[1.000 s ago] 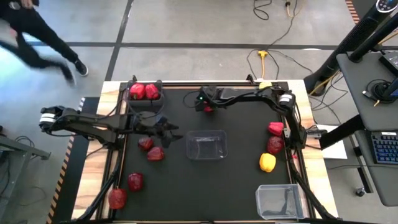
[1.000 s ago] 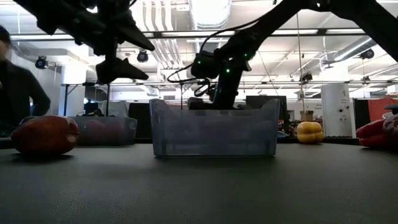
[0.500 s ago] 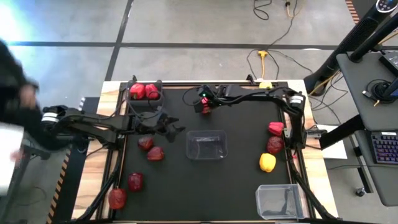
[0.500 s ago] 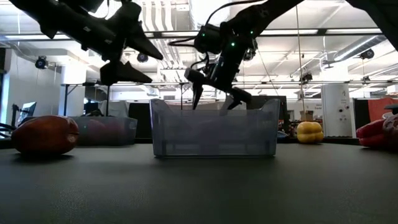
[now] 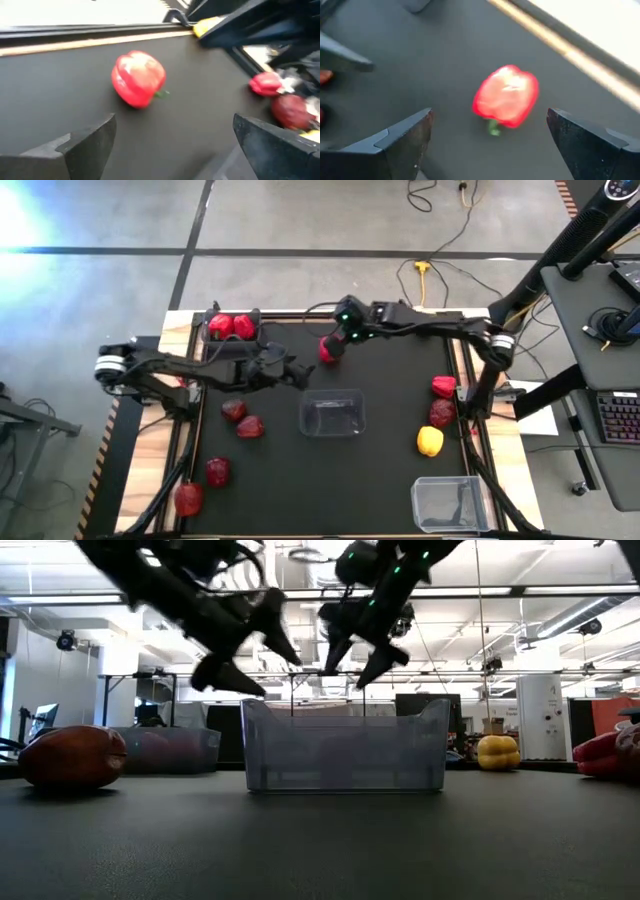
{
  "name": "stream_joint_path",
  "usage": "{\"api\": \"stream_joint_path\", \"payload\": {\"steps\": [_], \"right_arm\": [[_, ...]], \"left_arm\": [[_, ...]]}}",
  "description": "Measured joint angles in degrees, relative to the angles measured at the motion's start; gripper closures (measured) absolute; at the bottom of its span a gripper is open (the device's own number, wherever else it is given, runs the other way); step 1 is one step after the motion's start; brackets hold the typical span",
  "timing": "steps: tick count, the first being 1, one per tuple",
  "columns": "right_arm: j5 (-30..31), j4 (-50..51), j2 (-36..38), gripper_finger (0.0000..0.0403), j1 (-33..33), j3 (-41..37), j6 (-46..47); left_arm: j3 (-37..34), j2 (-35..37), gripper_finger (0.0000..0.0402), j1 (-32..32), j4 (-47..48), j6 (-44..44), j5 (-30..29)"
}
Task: Sort produce into baskets
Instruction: Put the red bell pepper into the top black bin
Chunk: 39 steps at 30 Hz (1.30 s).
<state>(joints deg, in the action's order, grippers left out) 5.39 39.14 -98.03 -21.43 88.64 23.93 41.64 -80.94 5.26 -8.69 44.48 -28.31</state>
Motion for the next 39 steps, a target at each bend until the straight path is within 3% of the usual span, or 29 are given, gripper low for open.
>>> {"api": "stream_joint_path", "payload": {"steps": [7,17,30,39], "right_arm": [[6.22,6.08,9.31,0.0023,-2.01,-0.23,-11.28],[6.2,15.38,15.75,0.0023,-2.39,-1.5,-19.16],[3.53,16.83,15.9,0.0023,-2.34,-9.66,-21.19],[0.34,15.42,15.9,0.0023,-2.34,-14.22,-20.99]], "left_arm": [[12.11,-13.72,0.0023,2.52,0.8,7.73,-2.35],[31.99,-29.72,0.0021,7.67,20.44,19.9,-2.65],[48.43,-41.18,0.0019,11.17,34.24,23.47,1.06],[52.53,-45.24,0.003,11.33,37.17,23.1,4.91]]}}
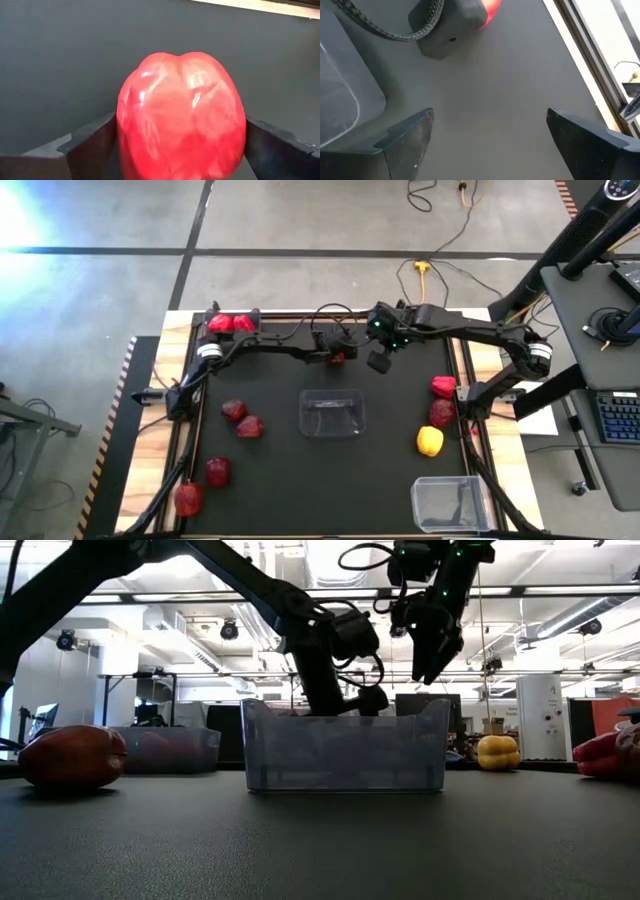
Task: Sort produce into baskets
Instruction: Put the red bell pepper into the top black bin
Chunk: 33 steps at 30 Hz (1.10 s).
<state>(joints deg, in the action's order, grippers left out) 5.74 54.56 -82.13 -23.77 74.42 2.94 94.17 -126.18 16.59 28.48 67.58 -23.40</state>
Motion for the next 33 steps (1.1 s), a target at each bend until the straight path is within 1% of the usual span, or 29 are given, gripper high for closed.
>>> {"api": "stream_joint_path", "payload": {"steps": [4,8,11,13,16,21,24,28,30,33], "right_arm": [[0.0,-0.05,0.0,0.0023,0.0,-0.08,0.01],[0.02,-0.19,0.0,0.0023,0.0,-0.08,0.02],[0.02,-1.5,0.0,0.0023,0.0,-0.08,0.06],[0.04,-2.66,0.0,0.0023,0.0,-0.08,0.79],[-0.2,-4.56,0.0,0.0023,0.0,-0.08,2.43],[-0.21,-9.17,-0.11,0.0023,0.0,-0.08,4.88],[-0.21,-12.39,-0.17,0.0023,0.11,-0.08,7.43],[-0.18,-17.25,-0.39,0.0023,0.13,-0.08,12.92],[-0.17,-19.45,-0.5,0.0023,0.13,-0.08,16.79],[0.07,-23.83,-0.5,0.0023,0.26,-0.08,20.97]], "left_arm": [[-0.07,0.32,0.0055,0.07,0.92,-1.44,0.22],[-0.15,1.5,0.0086,0.12,5.14,-4.0,0.72],[-0.37,3.66,0.0091,0.09,8.8,-8.52,1.04],[-0.41,6.62,0.0089,0.03,13.51,-9.86,0.01],[-0.72,12.55,0.0089,-0.21,23.62,-10.45,-5.0],[-4.71,24.54,0.0089,0.26,37.6,-10.48,-16.02],[-9.37,32.16,0.0089,2.69,41.97,-12.49,-19.51],[-18.54,41.06,0.0089,7.83,41.71,-16.13,-19.63],[-23.96,45.17,0.0089,10.6,39.47,-16.71,-19.22],[-32.13,49.87,0.0085,14.38,29.82,-20.79,-14.74]]}}
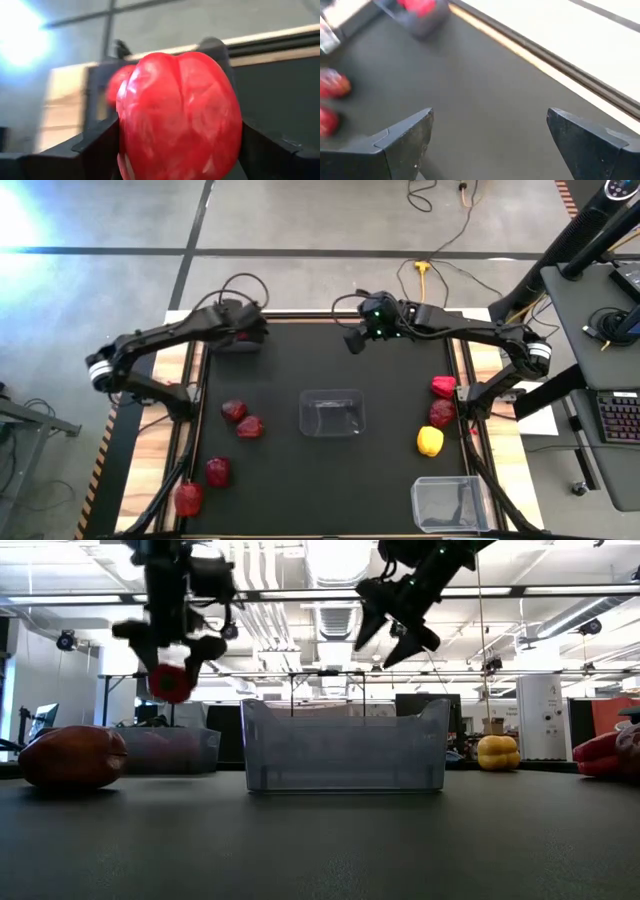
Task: Sort produce into baskets
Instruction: Put the red bell pepper into the top black bin
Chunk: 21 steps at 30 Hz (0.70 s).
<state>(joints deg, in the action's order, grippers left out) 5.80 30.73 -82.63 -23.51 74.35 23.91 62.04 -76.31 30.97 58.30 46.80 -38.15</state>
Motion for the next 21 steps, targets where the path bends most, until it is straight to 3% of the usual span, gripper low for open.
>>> {"api": "stream_joint_path", "payload": {"steps": [4,9,13,17,21], "right_arm": [[0.12,-3.43,0.0,0.0023,0.47,0.46,5.06],[-0.64,-3.74,0.0,0.0023,3.0,1.9,11.3],[-4.72,-3.65,0.0,0.0023,7.32,3.51,12.17],[0.14,-2.43,0.02,0.0023,10.65,4.95,11.02],[3.29,4.93,0.13,0.0023,10.75,6.8,8.7]], "left_arm": [[-8.16,2.96,0.0068,3.7,-16.4,-7.55,1.81],[-12.89,1.05,0.0049,7.18,-26.4,-13.44,4.62],[-13.52,-1.52,0.0041,8.92,-27.3,-14.31,7.55],[-12.96,-2.41,0.0039,9.44,-27.31,-14.77,9.57],[-12.68,-1.93,0.0038,9.19,-27.24,-14.81,13.41]]}}
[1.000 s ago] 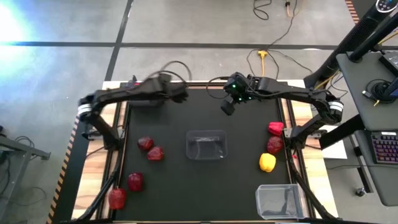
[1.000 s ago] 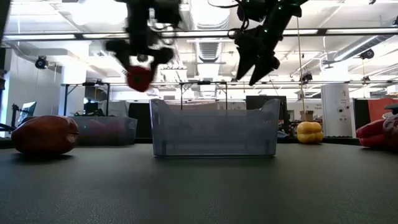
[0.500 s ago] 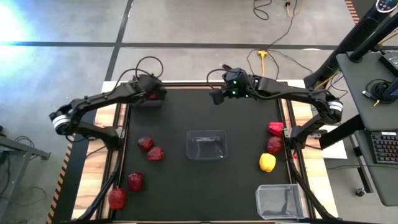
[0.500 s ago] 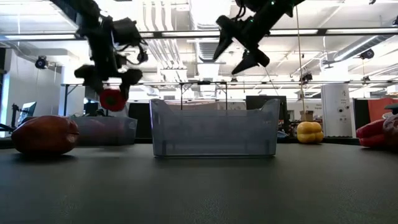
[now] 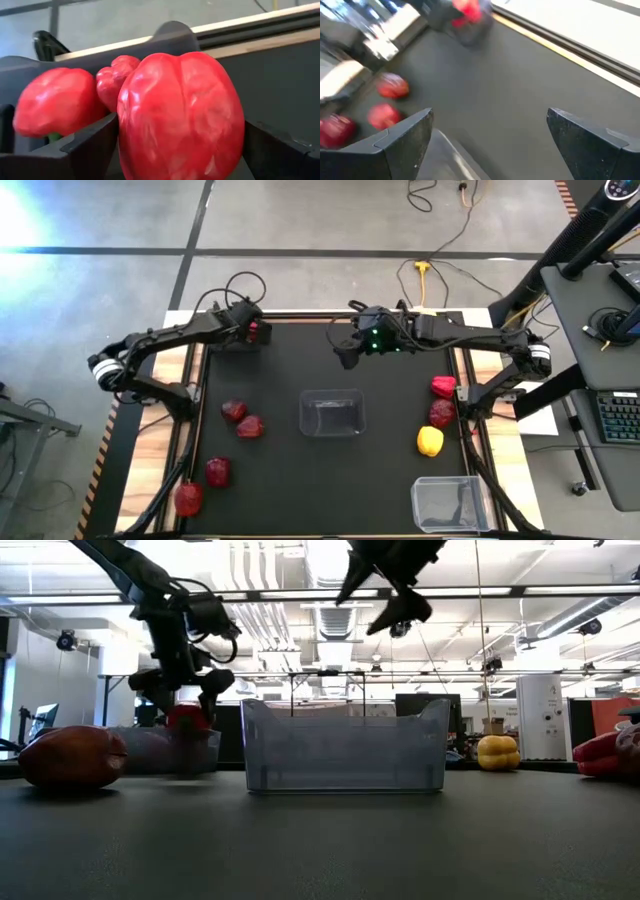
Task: Sort produce into baskets
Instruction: Put the red bell pepper into the top black bin
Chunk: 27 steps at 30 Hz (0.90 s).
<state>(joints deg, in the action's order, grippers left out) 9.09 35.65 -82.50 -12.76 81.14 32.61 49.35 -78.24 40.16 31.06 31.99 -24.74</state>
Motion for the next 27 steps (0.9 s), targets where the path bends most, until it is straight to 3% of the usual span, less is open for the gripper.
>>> {"api": "stream_joint_path", "payload": {"steps": [18,27], "right_arm": [[0.06,9.82,-0.02,0.0023,-3.9,-0.22,-8.52],[0.37,33.78,-0.13,0.0023,-0.59,-5.28,-3.55]], "left_arm": [[-0.07,-0.1,0.0038,-0.09,0.45,-0.53,0.12],[-0.08,-0.1,0.0037,-0.15,0.86,0.68,0.08]]}}
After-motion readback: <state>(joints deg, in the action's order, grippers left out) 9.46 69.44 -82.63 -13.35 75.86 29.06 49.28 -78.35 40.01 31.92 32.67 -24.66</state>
